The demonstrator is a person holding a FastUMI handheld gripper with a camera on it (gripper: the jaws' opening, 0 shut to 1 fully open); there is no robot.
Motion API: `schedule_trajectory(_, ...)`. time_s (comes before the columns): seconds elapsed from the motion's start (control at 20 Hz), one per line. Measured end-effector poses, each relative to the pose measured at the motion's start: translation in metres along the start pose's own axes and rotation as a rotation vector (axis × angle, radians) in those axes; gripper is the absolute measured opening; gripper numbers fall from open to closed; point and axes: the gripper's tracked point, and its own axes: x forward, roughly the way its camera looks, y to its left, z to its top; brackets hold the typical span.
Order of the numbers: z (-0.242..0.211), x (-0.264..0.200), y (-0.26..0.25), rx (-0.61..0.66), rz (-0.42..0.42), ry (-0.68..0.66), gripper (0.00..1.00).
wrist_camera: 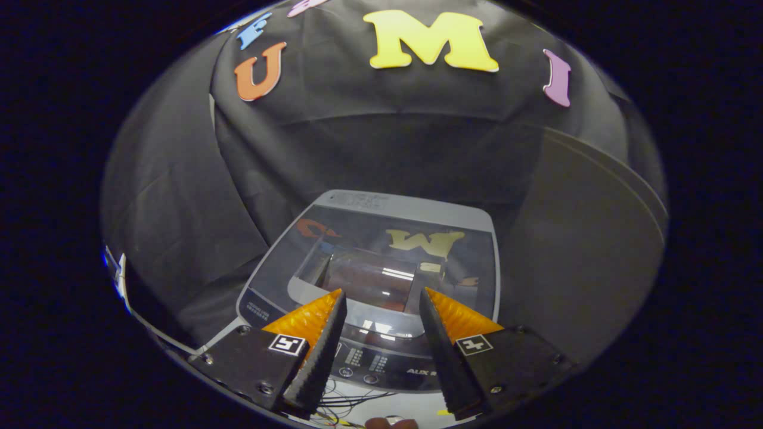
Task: Put the clothes into the washing machine and then close the washing machine lid.
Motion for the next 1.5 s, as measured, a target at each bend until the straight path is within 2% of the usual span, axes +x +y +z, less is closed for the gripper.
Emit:
schedule_trajectory(0.2, 0.0, -0.066, 0.004, -0.079, 0.005, -0.131, 0.77)
schedule_trajectory(0.45, -0.025, -0.15, 0.013, -0.136, -0.013, -0.234, 0.78)
schedule_trajectory(0.7, -0.062, -0.231, -0.001, -0.032, -0.073, -0.281, 0.79)
schedule_trajectory(0.9, -0.078, -0.287, -0.033, -0.007, -0.147, -0.314, 0.79)
schedule_trajectory(1.2, -0.091, -0.339, -0.087, 0.095, -0.218, -0.362, 0.79)
schedule_trajectory(1.5, -0.104, -0.363, -0.12, 0.09, -0.242, -0.377, 0.79)
